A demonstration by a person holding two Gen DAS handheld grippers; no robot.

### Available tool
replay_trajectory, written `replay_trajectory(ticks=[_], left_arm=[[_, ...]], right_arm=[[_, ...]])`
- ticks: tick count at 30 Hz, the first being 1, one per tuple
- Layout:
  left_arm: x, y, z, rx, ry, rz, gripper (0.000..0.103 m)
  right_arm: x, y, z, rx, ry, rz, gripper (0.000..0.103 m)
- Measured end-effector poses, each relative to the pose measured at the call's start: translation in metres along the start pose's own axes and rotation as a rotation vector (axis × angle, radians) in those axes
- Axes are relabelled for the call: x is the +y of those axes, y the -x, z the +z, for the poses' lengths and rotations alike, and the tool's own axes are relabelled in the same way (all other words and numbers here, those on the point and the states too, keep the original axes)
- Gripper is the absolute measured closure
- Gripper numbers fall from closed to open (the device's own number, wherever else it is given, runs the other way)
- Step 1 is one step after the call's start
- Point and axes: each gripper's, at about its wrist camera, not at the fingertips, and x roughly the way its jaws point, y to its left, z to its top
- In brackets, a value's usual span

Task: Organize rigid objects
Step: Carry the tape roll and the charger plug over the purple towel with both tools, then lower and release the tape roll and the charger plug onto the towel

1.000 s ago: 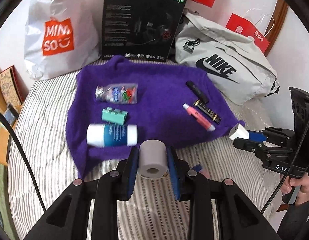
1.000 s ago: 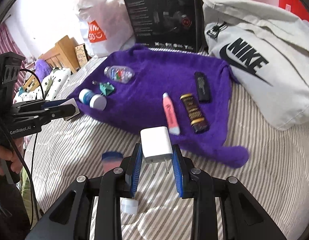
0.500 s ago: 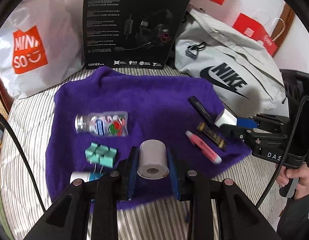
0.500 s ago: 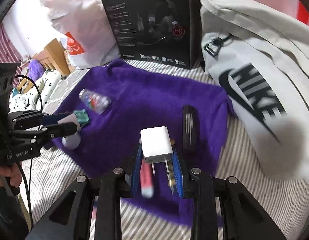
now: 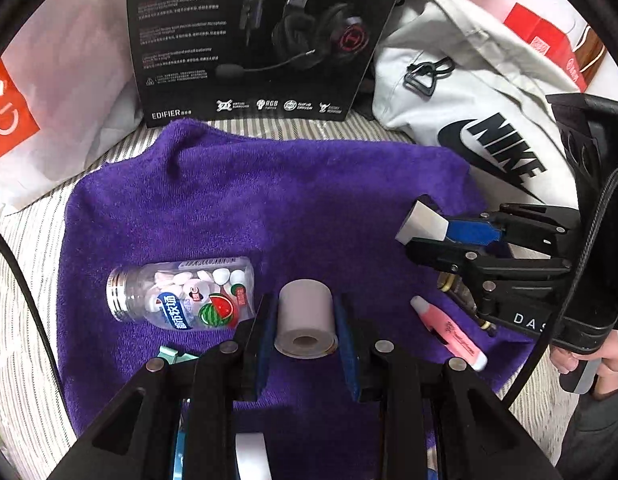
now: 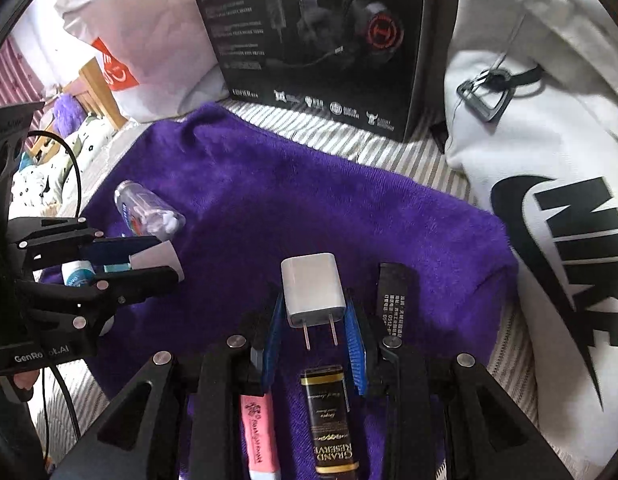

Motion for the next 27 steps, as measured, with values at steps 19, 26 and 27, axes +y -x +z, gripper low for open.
replay_trajectory(ticks=[19,26,27], left_arm=[[-0.004,-0.010,-0.005,0.011,-0.056,0.015,0.073],[-0.008,-0.009,-0.012,0.017,-0.081,0.010,0.057],[-0.009,-0.009,-0.013,0.018,-0.085,0.010,0.055]], right_arm=[[0.007,-0.011,-0.001,0.011,0.089,-0.010,0.073],[0.003,-0.005,-0.008,0.037,0.070,-0.006,0.071],[0.001,-0.004,-0.010,0.041,0.064,-0.005,0.071]])
